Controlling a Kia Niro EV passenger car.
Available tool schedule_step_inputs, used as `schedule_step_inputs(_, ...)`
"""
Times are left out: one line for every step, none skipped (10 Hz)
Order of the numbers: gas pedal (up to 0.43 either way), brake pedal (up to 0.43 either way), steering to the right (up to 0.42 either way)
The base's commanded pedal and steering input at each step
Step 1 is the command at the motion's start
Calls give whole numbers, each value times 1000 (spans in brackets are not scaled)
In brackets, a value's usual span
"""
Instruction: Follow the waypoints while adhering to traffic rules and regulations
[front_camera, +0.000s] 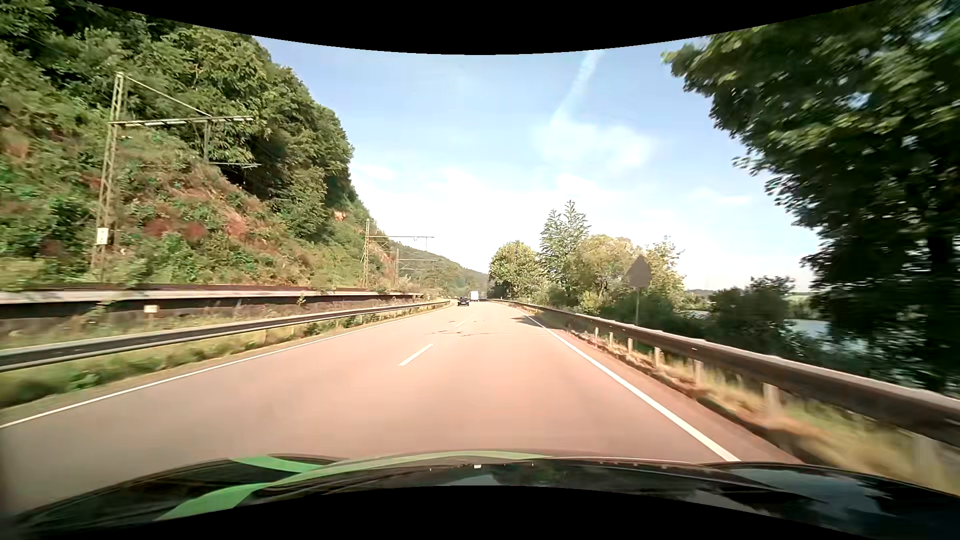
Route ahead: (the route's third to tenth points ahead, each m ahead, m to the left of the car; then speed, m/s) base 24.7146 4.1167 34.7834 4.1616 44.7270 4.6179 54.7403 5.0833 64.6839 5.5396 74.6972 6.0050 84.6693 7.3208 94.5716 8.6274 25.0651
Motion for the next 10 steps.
schedule_step_inputs(138,0,-4)
schedule_step_inputs(138,0,-4)
schedule_step_inputs(138,0,-4)
schedule_step_inputs(138,0,-4)
schedule_step_inputs(138,0,-4)
schedule_step_inputs(138,0,-4)
schedule_step_inputs(138,0,-4)
schedule_step_inputs(138,0,-4)
schedule_step_inputs(138,0,-4)
schedule_step_inputs(138,0,-4)
